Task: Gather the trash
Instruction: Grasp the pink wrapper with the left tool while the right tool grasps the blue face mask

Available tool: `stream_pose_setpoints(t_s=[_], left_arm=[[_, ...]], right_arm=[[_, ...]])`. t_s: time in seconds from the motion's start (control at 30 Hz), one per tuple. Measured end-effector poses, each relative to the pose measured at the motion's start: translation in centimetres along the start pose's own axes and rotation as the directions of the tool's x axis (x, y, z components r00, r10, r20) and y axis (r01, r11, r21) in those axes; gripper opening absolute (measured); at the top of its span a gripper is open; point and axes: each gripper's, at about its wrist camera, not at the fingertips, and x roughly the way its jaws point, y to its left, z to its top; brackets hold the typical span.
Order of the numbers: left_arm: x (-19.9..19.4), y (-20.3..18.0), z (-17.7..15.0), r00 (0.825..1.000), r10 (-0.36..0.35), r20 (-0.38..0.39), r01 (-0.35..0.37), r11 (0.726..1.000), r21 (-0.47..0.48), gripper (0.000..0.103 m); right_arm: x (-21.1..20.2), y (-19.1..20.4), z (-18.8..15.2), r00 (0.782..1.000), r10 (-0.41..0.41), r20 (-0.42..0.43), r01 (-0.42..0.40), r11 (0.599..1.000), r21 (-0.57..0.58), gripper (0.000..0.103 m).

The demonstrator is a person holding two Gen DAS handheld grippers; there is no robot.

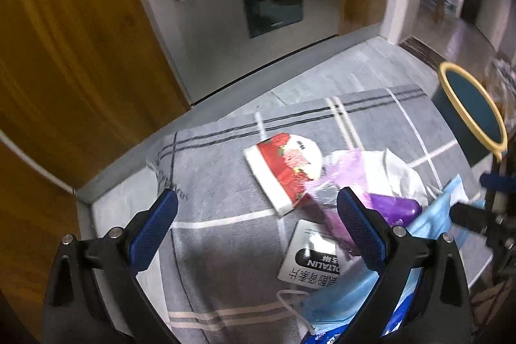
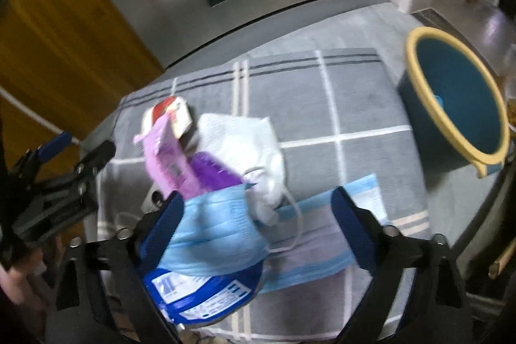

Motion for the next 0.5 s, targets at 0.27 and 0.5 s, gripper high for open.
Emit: stream_pose_setpoints(t_s=[0.27, 0.5], left_arm=[[0.0, 0.2, 0.0, 1.0, 0.011, -0.004, -0.011, 1.0, 0.001, 0.097], [-0.1, -0.9, 0.2, 1.0, 0.001, 0.009, -0.002, 0.999, 0.039, 0.097]], right_arm=[[2.4, -0.1, -0.4, 0.985, 0.14, -0.103, -0.134, 0.989, 0.061, 0.031], [1.1, -0.4, 0.4, 0.982, 0.189, -0.032, -0.185, 0.979, 0.082, 0.001]])
